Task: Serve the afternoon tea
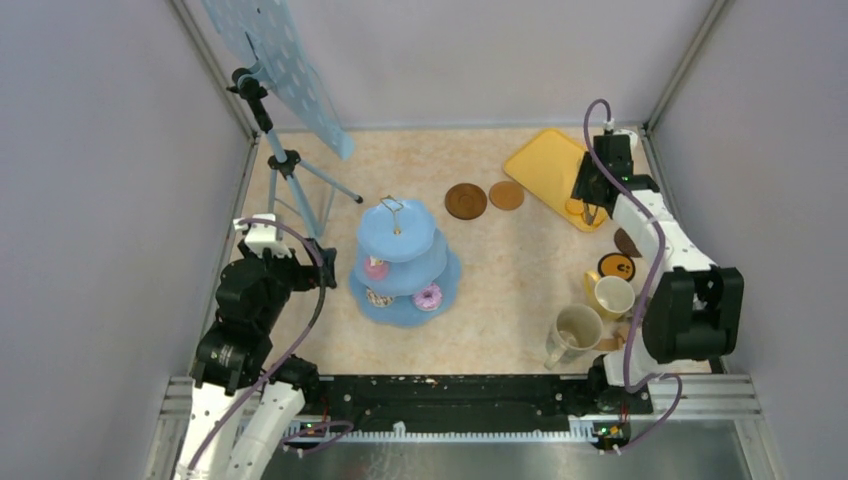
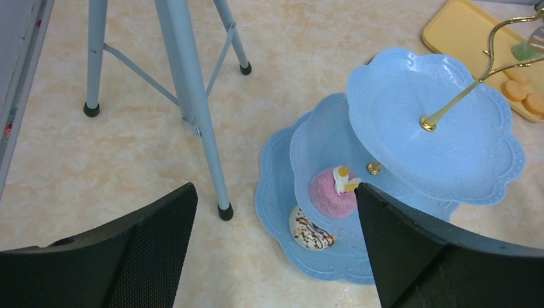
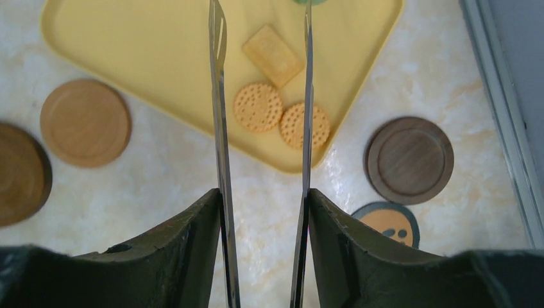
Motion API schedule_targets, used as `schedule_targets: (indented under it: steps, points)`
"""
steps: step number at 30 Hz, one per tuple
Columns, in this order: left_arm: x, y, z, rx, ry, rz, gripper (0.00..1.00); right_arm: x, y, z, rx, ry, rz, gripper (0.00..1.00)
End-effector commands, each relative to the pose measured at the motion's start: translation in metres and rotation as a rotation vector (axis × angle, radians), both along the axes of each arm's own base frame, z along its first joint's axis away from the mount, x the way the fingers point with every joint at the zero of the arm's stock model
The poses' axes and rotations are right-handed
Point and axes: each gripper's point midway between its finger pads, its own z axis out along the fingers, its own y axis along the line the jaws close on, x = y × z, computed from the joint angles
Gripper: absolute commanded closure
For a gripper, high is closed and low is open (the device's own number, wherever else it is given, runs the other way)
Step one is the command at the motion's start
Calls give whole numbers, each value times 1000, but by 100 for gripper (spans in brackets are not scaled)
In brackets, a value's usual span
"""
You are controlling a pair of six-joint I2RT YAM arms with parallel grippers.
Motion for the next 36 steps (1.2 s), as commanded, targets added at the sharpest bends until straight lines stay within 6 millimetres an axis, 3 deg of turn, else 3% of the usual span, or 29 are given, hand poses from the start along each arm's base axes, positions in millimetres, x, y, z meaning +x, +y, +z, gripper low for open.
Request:
schedule_targets:
  steps: [1,6,13,26,30,36]
  points:
    - [1,-2,15,-1,-63,-8,1,53,-35,38,-13,-167,-84,49]
    - [1,-7,14,0,-62,-24,1,72,-59,20,27,-149,-127,46]
    - [3,-8,11,4,-50,-30,1,96,-60,-4,45,-110,-87,43]
    - [5,-7,10,6,-41,-23,1,106,-58,-42,74,-55,-94,45]
    - [5,-7,9,7,-38,-22,1,108,-59,-43,70,-54,-98,50]
    - [5,-5,9,5,-38,-15,1,106,-55,-26,86,-80,-80,60]
